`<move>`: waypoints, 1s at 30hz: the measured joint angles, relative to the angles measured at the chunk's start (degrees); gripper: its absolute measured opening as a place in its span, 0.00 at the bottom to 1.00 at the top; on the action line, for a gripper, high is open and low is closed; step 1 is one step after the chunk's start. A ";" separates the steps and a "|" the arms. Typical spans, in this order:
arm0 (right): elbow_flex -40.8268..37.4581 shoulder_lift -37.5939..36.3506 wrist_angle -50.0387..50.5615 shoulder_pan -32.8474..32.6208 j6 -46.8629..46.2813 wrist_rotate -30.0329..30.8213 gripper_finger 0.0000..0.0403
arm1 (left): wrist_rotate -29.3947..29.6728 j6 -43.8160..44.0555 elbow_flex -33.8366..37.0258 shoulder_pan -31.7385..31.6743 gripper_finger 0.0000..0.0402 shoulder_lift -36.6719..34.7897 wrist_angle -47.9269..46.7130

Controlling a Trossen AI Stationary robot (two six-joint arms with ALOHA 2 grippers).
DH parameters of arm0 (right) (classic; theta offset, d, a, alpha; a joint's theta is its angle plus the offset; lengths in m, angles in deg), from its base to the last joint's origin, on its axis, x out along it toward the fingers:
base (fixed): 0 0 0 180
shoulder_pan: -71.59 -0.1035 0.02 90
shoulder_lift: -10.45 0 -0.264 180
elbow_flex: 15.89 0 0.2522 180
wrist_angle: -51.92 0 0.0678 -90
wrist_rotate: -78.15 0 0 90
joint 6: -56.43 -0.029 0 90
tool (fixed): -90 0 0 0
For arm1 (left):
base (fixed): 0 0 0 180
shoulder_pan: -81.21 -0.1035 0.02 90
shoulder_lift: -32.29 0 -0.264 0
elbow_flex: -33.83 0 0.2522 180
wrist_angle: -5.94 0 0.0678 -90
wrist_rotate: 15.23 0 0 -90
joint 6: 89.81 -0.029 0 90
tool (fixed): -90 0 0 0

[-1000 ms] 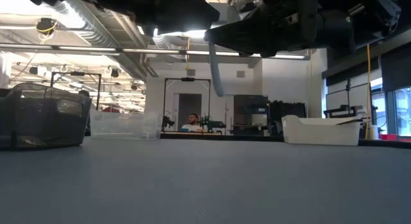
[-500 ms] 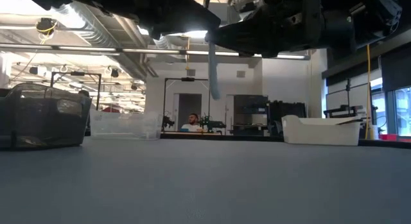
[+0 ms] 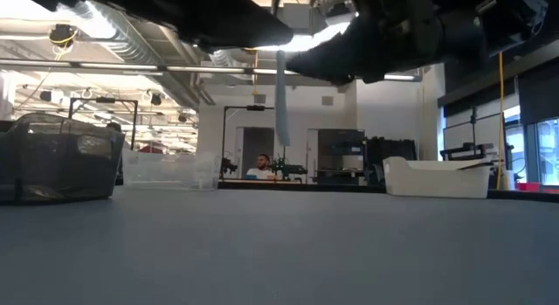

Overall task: Sort silverware by color (type)
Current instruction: Put the blue spoon into the black bin

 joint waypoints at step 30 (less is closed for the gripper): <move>-0.02 -13.48 29.29 -0.01 -1.97 6.77 0.46 | 1.23 49.17 -23.94 9.69 0.05 -15.77 -107.10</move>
